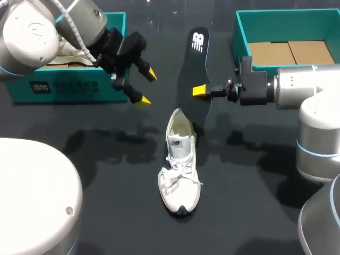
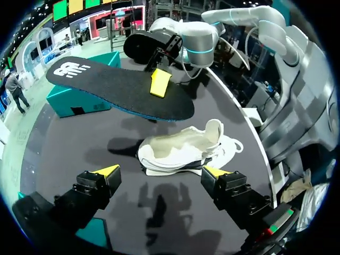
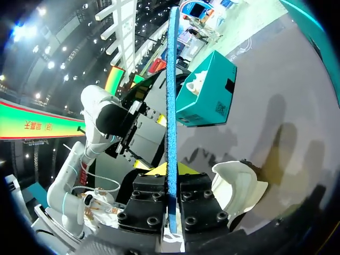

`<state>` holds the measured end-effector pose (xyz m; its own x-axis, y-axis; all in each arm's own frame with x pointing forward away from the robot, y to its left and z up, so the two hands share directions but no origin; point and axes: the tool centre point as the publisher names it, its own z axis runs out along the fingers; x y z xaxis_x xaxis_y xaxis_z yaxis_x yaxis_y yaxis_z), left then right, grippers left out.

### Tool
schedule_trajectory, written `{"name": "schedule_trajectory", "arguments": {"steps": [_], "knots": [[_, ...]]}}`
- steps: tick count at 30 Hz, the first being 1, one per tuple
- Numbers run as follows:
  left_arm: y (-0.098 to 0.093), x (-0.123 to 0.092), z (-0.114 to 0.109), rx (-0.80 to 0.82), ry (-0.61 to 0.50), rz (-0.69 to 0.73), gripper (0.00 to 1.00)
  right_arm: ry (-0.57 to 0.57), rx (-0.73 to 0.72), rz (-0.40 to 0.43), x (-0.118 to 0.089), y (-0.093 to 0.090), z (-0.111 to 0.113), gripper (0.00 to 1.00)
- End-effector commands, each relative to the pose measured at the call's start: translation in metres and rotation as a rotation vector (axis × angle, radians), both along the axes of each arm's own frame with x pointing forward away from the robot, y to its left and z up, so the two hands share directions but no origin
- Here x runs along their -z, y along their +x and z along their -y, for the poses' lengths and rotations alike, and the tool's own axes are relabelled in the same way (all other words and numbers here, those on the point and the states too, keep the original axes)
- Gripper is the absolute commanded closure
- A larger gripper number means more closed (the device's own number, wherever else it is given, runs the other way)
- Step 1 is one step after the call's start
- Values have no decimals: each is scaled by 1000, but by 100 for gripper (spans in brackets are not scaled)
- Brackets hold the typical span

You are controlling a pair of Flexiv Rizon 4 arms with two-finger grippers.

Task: Take the shoe out of the shoebox, open the shoe tongue, remove and reinsert the insole, then place the shoe into the shoebox

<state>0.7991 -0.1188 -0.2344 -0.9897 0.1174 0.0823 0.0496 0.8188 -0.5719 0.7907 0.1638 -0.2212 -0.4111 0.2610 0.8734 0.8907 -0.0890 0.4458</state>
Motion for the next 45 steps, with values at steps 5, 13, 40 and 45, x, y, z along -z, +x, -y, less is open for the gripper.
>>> {"name": "schedule_trajectory", "arguments": {"steps": [5, 13, 40, 45], "knots": [[-2, 27, 3, -81, 223, 33, 0, 50, -18, 106, 21, 4, -12, 100], [-1, 39, -3, -68, 283, 102, 0, 50, -18, 106, 21, 4, -12, 100], [-27, 89, 4, 78, 139, 128, 0, 138, -125, 207, 40, 10, -25, 100], [-29, 104, 5, 52, 120, 110, 0, 168, -148, 245, 45, 10, -32, 100]]}}
